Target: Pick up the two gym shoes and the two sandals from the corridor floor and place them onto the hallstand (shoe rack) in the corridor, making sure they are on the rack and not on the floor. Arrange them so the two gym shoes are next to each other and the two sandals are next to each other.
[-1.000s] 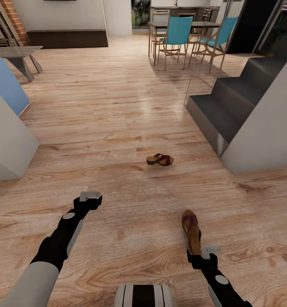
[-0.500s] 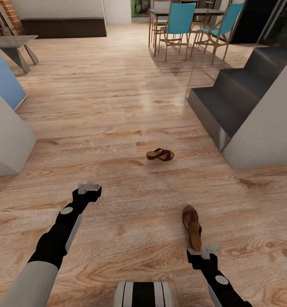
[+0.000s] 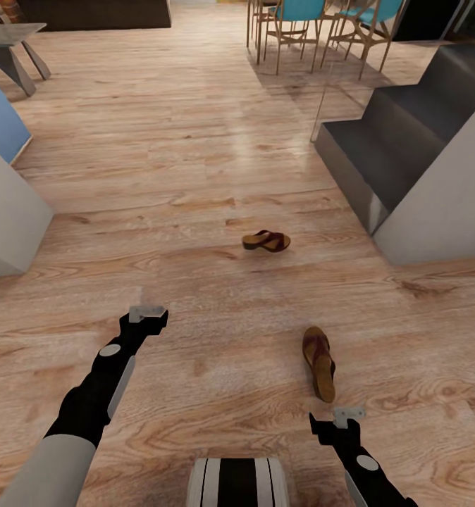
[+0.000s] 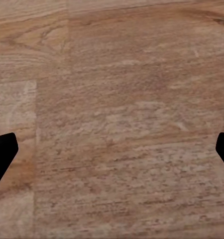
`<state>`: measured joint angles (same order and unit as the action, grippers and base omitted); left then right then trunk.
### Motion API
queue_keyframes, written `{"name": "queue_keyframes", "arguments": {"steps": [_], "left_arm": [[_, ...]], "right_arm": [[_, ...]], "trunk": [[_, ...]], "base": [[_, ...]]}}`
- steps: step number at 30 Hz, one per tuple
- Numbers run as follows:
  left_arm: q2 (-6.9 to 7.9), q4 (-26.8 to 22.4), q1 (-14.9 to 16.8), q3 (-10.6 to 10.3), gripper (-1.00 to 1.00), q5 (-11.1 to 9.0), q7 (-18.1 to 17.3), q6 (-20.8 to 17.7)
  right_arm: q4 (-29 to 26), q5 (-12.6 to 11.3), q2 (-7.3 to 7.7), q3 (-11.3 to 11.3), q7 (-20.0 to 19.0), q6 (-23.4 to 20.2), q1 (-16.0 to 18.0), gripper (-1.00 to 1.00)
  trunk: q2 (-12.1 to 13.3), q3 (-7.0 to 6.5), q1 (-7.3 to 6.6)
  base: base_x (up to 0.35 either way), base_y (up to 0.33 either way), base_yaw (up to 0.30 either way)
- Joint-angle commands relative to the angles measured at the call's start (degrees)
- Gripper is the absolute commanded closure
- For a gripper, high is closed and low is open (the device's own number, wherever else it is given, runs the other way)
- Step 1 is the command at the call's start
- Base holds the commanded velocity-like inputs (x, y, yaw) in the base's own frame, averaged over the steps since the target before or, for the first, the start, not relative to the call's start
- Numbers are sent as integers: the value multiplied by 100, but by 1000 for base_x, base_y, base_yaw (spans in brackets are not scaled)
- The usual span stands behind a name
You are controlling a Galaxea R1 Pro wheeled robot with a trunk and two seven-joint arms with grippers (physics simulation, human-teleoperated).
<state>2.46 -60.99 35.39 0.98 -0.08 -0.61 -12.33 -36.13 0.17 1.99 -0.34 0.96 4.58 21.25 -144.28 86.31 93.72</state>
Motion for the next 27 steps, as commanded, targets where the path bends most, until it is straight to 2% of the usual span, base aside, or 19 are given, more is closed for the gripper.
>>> {"name": "queue_keyframes", "arguments": {"steps": [1, 15, 27], "left_arm": [[0, -9, -1, 0, -100, -1, -6, -29], [0, -9, -2, -4, -100, 17, 41, -3], [0, -1, 3, 13, -100, 17, 44, 22]], "right_arm": [[0, 1, 1, 0, 10, 26, 2, -100], [-26, 0, 3, -1, 10, 52, 2, -100], [-18, 1, 3, -1, 10, 52, 2, -100]], "trunk": [[-1, 7, -1], [-1, 17, -1], [-1, 17, -1]], "base": [[0, 0, 0], [5, 0, 0], [158, 0, 0]]}}
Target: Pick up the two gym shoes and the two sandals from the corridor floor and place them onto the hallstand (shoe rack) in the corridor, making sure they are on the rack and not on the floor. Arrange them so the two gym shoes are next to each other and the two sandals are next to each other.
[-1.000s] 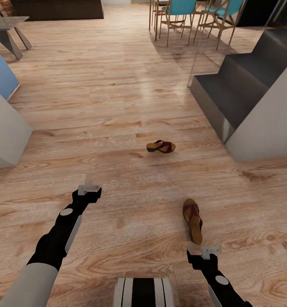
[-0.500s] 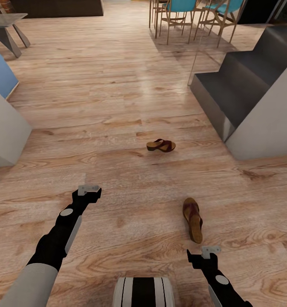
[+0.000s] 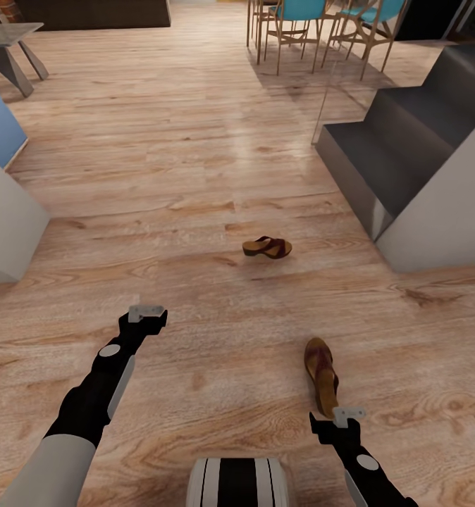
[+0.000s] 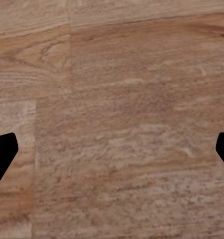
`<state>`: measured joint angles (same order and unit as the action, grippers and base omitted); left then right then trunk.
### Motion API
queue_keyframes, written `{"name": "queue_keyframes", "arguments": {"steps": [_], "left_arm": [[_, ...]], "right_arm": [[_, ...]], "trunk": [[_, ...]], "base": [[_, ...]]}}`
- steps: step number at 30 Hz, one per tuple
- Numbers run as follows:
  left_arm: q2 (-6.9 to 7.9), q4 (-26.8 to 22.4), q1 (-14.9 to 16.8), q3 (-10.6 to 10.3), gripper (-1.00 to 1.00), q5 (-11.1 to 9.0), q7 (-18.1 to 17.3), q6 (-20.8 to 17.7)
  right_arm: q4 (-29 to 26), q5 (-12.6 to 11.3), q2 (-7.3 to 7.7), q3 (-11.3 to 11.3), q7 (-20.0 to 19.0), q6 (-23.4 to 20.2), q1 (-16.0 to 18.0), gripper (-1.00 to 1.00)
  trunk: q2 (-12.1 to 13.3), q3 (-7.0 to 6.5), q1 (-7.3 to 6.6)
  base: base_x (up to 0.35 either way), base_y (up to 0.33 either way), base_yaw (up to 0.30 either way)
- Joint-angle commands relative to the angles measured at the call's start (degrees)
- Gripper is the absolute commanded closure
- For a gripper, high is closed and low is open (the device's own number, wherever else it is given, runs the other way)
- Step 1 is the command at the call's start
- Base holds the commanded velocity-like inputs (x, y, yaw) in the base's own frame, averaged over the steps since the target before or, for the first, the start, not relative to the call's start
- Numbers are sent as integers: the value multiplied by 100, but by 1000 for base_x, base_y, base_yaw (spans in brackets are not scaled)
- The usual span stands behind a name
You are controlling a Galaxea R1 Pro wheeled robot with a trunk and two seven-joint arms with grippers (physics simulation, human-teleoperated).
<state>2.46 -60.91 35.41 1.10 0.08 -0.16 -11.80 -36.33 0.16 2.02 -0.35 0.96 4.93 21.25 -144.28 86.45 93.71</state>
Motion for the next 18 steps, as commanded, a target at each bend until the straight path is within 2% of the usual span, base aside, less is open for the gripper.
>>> {"name": "queue_keyframes", "arguments": {"steps": [1, 6, 12, 18], "left_arm": [[0, -9, 1, 1, -100, 1, -2, -31], [2, -8, 1, 4, -100, 1, -7, -26], [0, -8, 1, -3, -100, 1, -3, -27], [0, -8, 1, 0, -100, 1, -2, -25]], "right_arm": [[3, 2, 0, 0, 10, 17, 2, -100], [3, 2, 0, 0, 10, 17, 2, -100], [3, 2, 0, 0, 10, 17, 2, -100], [3, 2, 0, 0, 10, 17, 2, -100]], "trunk": [[-1, 3, 0], [-1, 3, 0], [-1, 3, 0], [-1, 3, 0]], "base": [[59, 0, 0], [22, 0, 0], [153, 0, 0], [50, 0, 0]]}}
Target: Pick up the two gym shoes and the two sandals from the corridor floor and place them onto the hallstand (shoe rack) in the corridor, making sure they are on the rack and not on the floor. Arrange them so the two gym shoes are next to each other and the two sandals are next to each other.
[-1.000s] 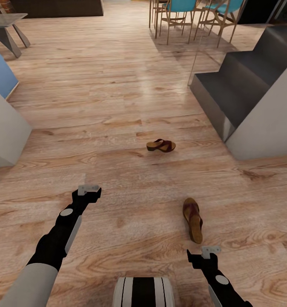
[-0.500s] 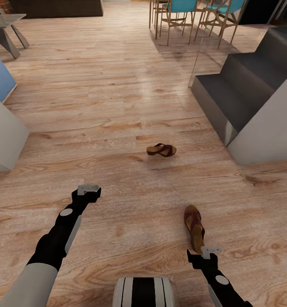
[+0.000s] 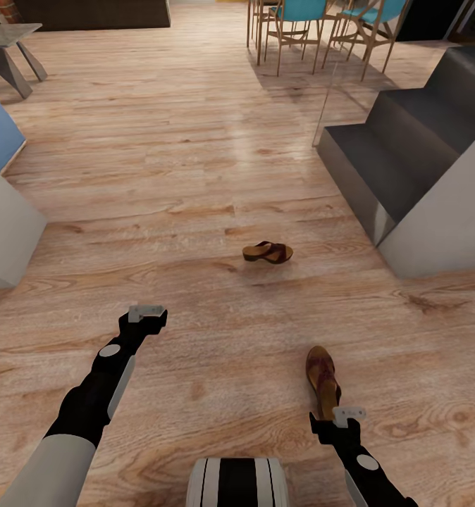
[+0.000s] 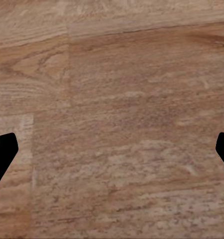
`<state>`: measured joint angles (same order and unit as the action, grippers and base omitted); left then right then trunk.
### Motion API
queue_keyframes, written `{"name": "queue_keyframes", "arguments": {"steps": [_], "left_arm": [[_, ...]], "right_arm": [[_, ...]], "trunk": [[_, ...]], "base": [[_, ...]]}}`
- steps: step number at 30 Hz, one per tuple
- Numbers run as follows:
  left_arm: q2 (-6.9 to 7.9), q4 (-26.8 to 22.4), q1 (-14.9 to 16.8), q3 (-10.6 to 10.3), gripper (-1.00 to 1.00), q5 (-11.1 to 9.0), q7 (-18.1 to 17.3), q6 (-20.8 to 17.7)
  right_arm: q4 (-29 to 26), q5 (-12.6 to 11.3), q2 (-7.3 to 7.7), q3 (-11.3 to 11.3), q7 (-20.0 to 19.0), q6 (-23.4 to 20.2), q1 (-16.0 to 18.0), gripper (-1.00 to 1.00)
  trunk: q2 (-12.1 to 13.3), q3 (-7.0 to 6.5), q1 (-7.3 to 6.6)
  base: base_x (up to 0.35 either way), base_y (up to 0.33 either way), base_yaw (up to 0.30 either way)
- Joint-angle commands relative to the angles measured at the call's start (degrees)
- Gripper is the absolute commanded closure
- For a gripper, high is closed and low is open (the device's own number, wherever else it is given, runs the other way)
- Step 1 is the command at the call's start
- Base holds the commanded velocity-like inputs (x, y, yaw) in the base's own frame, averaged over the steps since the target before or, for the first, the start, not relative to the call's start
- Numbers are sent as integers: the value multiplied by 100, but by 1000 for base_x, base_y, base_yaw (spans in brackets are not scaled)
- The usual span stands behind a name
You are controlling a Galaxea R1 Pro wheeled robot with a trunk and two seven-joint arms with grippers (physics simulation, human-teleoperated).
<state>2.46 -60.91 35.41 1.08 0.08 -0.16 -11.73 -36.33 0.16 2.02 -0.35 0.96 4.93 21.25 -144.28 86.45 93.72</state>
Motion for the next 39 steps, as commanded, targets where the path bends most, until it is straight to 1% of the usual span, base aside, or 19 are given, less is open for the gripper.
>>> {"name": "queue_keyframes", "arguments": {"steps": [1, 7, 16, 34, 39], "left_arm": [[0, -9, 1, 2, -100, 1, -2, -31], [0, -9, 1, 6, -100, 1, -2, -31], [0, -2, 1, 6, -100, 1, -2, -31], [8, -8, 1, 3, -100, -3, -42, -22], [5, -7, 1, 5, -100, -13, -45, -22]], "right_arm": [[3, 2, 0, 0, 10, 17, 2, -100], [3, 2, 0, 0, 10, 17, 2, -100], [3, 2, 0, 0, 10, 17, 2, -100], [-7, 2, 0, 0, 10, 17, 2, -100], [-8, 2, 0, 0, 10, 17, 2, -100]], "trunk": [[-1, 3, -1], [-1, 3, -1], [-1, 3, -1], [-1, 3, -1], [-8, 126, 12]], "base": [[20, 0, 0], [18, -3, 0], [98, -67, 0], [7, -5, 0], [0, 0, 0]]}}
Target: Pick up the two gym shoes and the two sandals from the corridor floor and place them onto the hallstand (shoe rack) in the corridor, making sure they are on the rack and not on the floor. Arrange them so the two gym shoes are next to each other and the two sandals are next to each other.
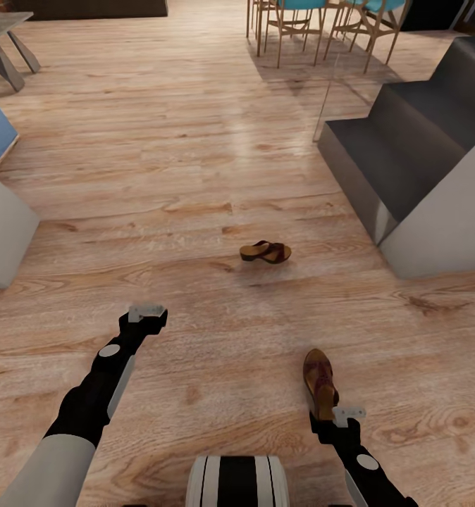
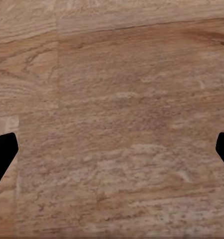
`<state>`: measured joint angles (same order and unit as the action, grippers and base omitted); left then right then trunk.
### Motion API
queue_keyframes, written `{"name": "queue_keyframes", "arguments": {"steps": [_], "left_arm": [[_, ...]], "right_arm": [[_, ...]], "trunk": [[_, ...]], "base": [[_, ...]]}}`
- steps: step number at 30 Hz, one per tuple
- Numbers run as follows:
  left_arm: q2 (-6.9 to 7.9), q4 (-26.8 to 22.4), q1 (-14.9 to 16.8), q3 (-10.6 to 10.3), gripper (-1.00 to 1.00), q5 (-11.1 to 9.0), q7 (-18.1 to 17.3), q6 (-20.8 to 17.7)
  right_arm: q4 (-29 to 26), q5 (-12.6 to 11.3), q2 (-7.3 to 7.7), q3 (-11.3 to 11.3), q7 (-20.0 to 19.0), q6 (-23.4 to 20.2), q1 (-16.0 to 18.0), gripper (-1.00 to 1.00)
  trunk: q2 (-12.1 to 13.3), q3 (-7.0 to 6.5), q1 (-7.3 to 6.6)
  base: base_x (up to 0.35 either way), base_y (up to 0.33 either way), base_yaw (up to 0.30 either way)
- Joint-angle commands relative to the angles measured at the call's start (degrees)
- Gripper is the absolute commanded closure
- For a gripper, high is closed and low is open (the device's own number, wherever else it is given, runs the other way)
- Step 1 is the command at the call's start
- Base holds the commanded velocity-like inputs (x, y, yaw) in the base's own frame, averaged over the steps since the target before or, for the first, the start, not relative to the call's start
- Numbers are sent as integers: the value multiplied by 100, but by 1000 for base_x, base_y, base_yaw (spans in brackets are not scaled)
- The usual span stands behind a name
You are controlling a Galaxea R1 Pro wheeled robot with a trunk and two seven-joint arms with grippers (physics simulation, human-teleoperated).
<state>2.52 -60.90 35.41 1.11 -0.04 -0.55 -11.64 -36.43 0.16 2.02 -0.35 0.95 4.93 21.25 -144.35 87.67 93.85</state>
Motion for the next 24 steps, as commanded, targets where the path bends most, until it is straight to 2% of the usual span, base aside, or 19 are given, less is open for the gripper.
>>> {"name": "queue_keyframes", "arguments": {"steps": [1, 8, 24], "left_arm": [[-1, -9, 1, 3, -100, -1, -6, -32], [-1, -10, 1, 4, -100, -2, -7, -32], [3, -10, -8, 4, -100, -4, -14, -30]], "right_arm": [[3, 2, 0, 0, 10, 17, 2, -100], [4, 2, 0, 0, 10, 17, 2, -100], [21, 2, 7, 11, 10, 90, 2, -100]], "trunk": [[-3, 31, 1], [-4, 95, 4], [-4, 106, 4]], "base": [[0, 0, 0], [0, 0, 0], [0, 0, 0]]}}
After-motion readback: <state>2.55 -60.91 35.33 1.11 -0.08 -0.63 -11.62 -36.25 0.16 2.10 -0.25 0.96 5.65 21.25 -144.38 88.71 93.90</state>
